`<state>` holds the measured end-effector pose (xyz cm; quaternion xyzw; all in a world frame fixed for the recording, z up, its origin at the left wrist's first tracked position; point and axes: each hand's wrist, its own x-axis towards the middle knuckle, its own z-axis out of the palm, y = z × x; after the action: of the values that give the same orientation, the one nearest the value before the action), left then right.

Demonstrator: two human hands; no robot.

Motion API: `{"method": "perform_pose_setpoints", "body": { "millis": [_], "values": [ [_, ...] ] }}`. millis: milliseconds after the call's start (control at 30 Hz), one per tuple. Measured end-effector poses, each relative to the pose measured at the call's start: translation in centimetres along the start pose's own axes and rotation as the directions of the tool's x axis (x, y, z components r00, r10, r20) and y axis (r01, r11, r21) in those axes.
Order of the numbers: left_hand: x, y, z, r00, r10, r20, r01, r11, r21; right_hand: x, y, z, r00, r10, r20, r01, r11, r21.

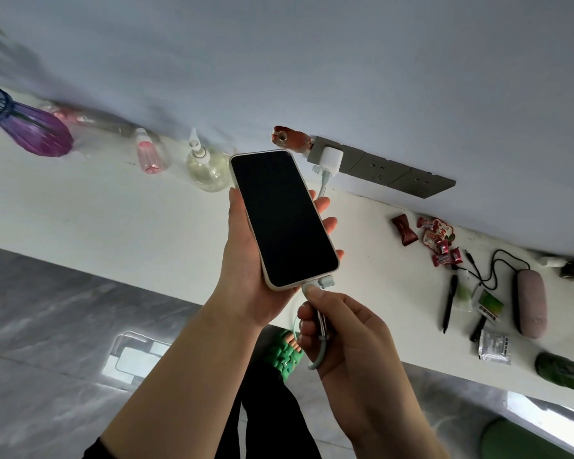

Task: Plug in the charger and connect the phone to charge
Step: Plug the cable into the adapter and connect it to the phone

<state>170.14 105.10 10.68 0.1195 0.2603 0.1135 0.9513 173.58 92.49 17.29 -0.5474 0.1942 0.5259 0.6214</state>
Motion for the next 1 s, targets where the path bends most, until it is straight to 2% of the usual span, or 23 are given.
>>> {"method": "perform_pose_setpoints", "body": {
  "millis": [167,267,333,367,467,567,633,733,833,900,1000],
  "values": [
    [-0.5,-0.4,-0.7,0.999,-0.030,-0.034,0.030,0.999,0.016,0.0,1.2,-0.8,0.998,0.036,0.043,-0.035,0.999,-0.027],
    [-1.2,0.0,-1.3,0.999,-0.051,-0.008,0.051,0.998,0.029,0.2,1.1,-1.7,0.991,0.057,0.124,-0.029,0.976,-0.214],
    [-2.0,0.2,-1.8,0.999,-0.050,0.013,0.049,0.998,0.039,1.0,0.5,-2.4,0.995,0.018,0.099,0.020,0.927,-0.374],
    [-2.3,0.4,-2.1,0.999,-0.045,0.023,0.044,0.998,0.040,1.7,0.2,-2.6,0.997,-0.012,0.075,0.040,0.918,-0.394],
    [-3.0,0.7,-3.1,0.998,-0.067,-0.008,0.067,0.992,0.103,4.5,-0.1,-1.9,0.995,-0.065,0.082,0.087,0.950,-0.300],
    [-2.7,0.7,-4.5,0.974,-0.010,-0.227,0.071,0.962,0.262,7.5,1.1,0.5,0.986,0.005,0.169,0.027,0.983,-0.183],
    [-2.3,1.1,-5.8,0.913,0.123,-0.389,0.067,0.895,0.441,9.4,2.7,1.4,0.991,0.044,0.129,-0.031,0.994,-0.102],
    [-1.5,1.8,-8.5,0.840,0.236,-0.489,0.181,0.727,0.663,12.3,5.1,1.6,0.991,0.101,0.088,-0.099,0.995,-0.032],
    [-0.1,2.1,-11.5,0.829,0.265,-0.493,0.215,0.664,0.717,15.6,7.1,1.2,0.981,0.176,0.080,-0.180,0.983,0.044],
    [1.4,2.0,-13.5,0.814,0.255,-0.522,0.258,0.646,0.718,17.9,8.1,0.8,0.977,0.214,0.017,-0.215,0.971,0.107],
    [4.0,2.3,-16.3,0.802,0.151,-0.578,0.369,0.635,0.678,21.5,9.0,0.0,0.967,0.229,-0.109,-0.220,0.971,0.092]
  ]
}}
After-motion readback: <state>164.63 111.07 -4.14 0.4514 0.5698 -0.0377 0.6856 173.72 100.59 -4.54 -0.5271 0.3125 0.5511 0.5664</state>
